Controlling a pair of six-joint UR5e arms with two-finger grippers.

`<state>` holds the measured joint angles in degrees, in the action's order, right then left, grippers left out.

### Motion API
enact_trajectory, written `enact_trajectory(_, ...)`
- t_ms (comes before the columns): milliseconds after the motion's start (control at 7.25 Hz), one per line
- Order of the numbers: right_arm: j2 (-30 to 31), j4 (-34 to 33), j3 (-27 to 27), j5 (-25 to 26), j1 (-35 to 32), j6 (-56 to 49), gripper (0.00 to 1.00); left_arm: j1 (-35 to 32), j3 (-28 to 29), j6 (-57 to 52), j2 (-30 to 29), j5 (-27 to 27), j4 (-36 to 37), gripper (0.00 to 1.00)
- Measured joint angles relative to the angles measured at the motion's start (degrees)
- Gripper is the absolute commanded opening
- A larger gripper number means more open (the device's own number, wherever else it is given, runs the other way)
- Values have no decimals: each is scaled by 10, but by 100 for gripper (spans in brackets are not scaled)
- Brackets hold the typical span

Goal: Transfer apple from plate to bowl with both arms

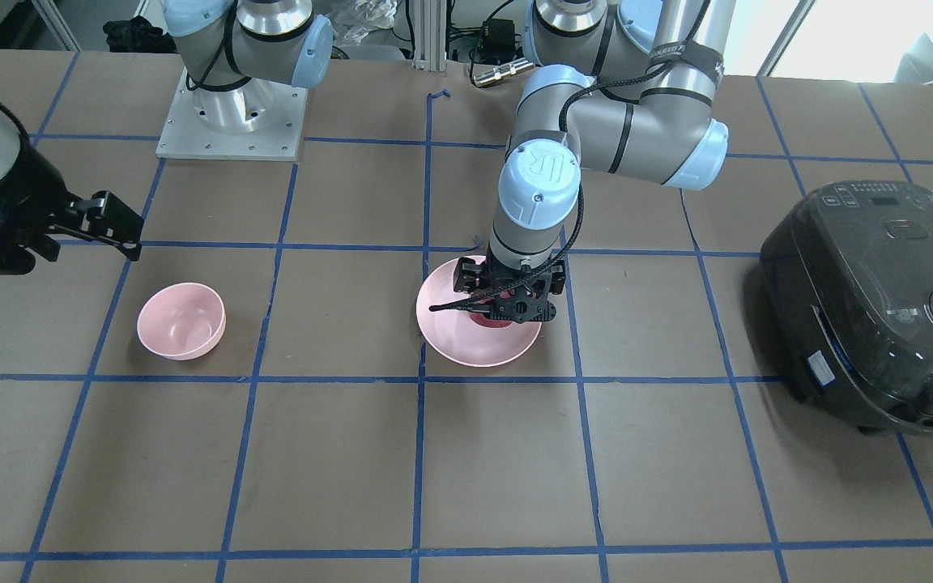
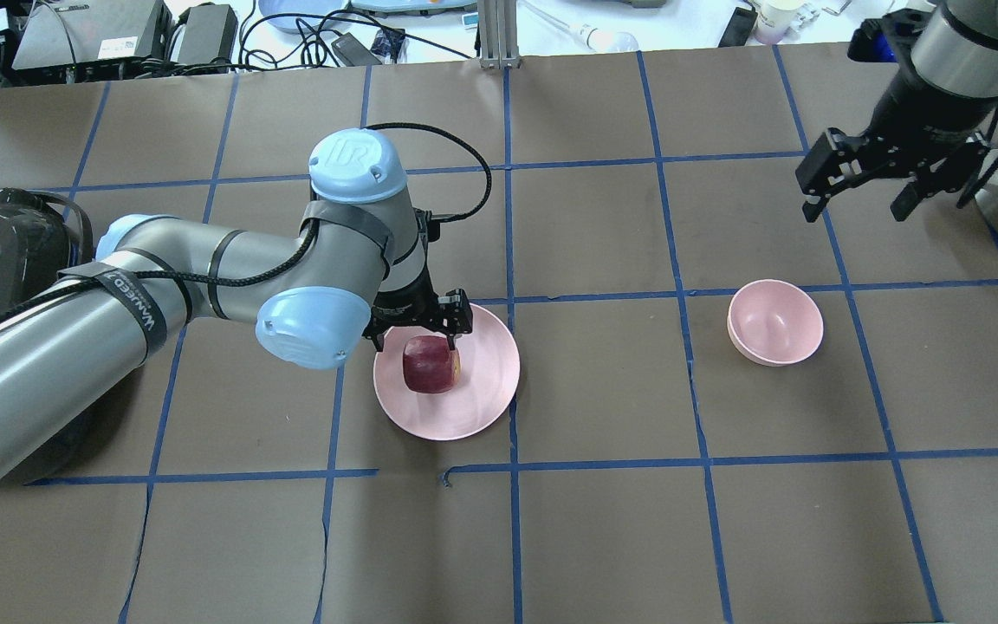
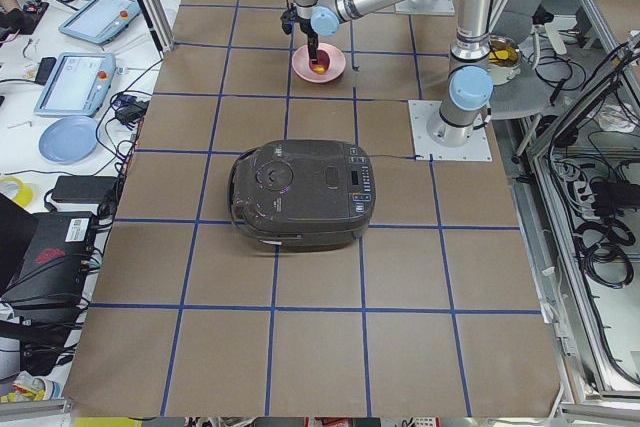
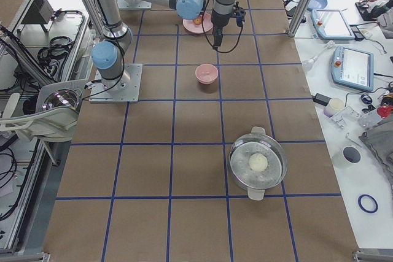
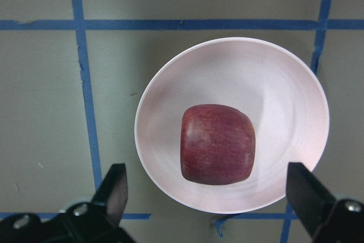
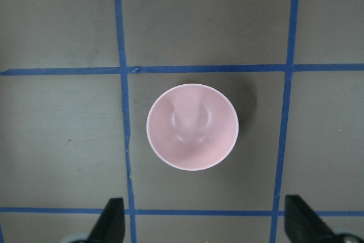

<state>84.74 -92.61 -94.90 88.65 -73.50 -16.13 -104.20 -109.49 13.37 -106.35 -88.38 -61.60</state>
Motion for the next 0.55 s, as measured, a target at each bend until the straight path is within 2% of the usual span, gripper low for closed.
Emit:
enact_trajectory(276,-29,-70,-57,-1,35,-28,100,-8,-9,-1,-19,1,19,100)
enact_trajectory(414,-42,-105,-89,-1,39,-30,100,-10,-11,-3,-25,1,27,74)
enact_trajectory(552,-60,-143,-114,0,41,-31,100,-10,-11,-5,-28,1,37,37)
